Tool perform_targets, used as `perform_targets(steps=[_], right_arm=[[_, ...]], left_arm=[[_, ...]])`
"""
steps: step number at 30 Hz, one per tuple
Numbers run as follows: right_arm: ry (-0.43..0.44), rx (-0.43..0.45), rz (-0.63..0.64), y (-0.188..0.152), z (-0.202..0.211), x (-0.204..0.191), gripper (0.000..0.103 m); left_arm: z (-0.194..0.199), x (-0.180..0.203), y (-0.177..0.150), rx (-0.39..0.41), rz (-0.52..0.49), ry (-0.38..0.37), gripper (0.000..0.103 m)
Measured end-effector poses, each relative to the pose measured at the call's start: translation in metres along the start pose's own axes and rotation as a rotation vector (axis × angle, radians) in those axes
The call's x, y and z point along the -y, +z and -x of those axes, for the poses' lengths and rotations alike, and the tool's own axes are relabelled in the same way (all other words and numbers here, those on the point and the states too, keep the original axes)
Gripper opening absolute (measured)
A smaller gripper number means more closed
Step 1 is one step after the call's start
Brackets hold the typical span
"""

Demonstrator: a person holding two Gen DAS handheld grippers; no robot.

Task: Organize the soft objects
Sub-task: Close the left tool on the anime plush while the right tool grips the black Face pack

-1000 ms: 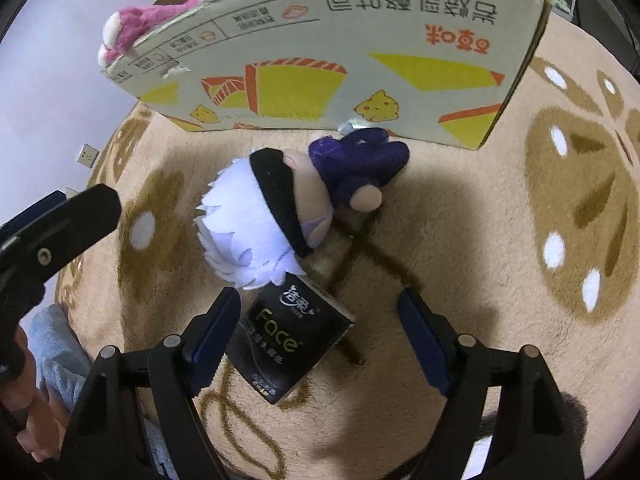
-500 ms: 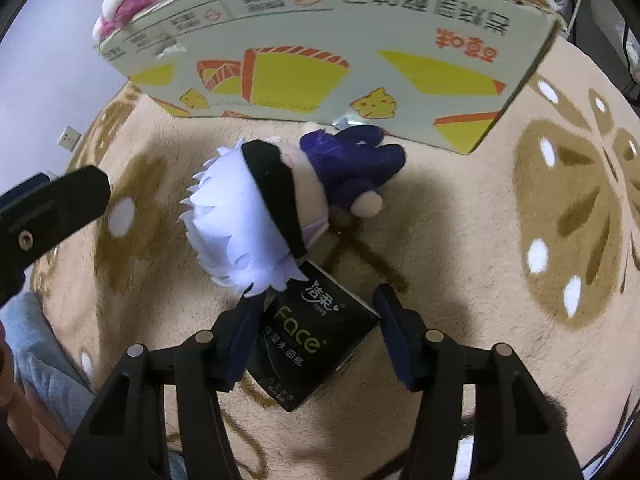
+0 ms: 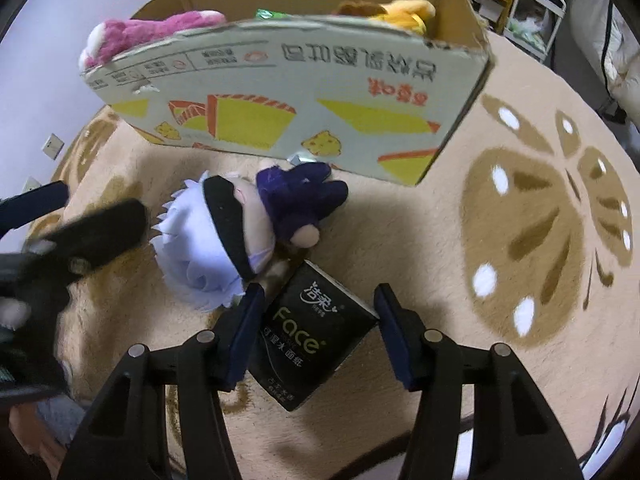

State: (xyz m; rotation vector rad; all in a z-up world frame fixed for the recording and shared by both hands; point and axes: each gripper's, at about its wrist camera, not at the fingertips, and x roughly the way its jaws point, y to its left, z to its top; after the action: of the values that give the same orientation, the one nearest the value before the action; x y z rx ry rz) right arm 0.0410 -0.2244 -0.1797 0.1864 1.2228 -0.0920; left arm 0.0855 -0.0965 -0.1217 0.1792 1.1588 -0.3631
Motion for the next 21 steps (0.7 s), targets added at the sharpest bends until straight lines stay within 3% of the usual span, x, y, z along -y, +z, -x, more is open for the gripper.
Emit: perform_targets(steps=[21], right_arm=[[0.028,-0.012,-0.037,-0.008,0.001,0.012,0.06]], left_arm=[[-0.042,0.029,0.008,-0.074,-0.072,-0.032,0.101]])
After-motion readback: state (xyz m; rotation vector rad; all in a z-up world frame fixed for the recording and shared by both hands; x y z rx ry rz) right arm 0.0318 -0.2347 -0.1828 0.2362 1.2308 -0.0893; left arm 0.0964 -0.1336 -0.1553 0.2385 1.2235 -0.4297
